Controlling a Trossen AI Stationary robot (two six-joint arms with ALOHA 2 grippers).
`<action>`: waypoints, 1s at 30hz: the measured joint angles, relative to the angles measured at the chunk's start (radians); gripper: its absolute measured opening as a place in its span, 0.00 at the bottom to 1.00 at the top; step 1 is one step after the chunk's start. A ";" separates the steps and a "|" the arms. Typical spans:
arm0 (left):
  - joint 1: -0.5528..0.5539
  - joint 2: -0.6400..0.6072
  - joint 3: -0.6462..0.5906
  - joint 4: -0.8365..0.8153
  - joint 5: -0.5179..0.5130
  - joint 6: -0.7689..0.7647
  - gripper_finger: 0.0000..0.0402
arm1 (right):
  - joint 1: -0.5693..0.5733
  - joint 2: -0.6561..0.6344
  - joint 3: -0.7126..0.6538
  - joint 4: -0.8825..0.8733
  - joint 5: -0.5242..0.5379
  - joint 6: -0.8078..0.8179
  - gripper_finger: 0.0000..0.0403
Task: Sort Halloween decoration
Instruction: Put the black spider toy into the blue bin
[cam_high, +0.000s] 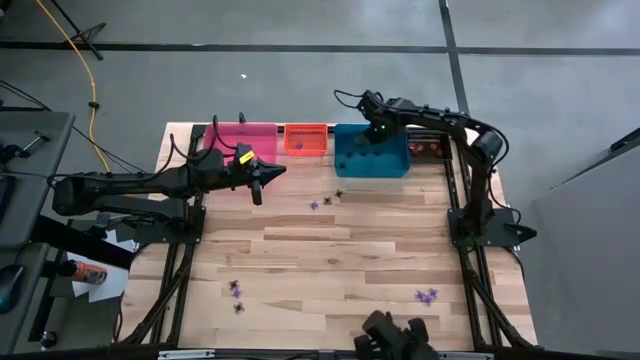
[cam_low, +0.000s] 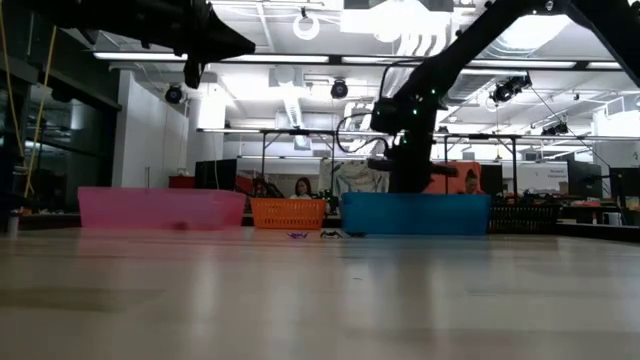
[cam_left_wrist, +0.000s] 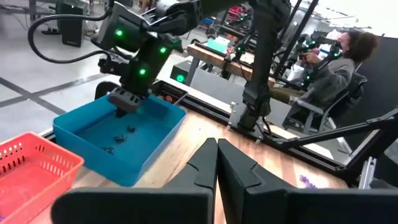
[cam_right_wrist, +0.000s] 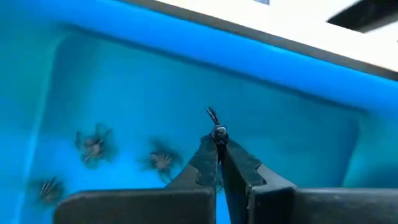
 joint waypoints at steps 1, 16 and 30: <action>0.000 0.000 0.000 -0.003 0.000 -0.001 0.00 | -0.006 0.007 0.000 0.000 -0.005 0.014 0.00; 0.000 0.000 0.000 -0.059 0.000 -0.002 0.00 | -0.018 0.059 0.000 0.000 -0.023 0.189 0.09; 0.001 0.000 0.000 -0.071 0.000 -0.002 0.00 | -0.029 -0.019 -0.001 0.012 -0.045 0.071 0.40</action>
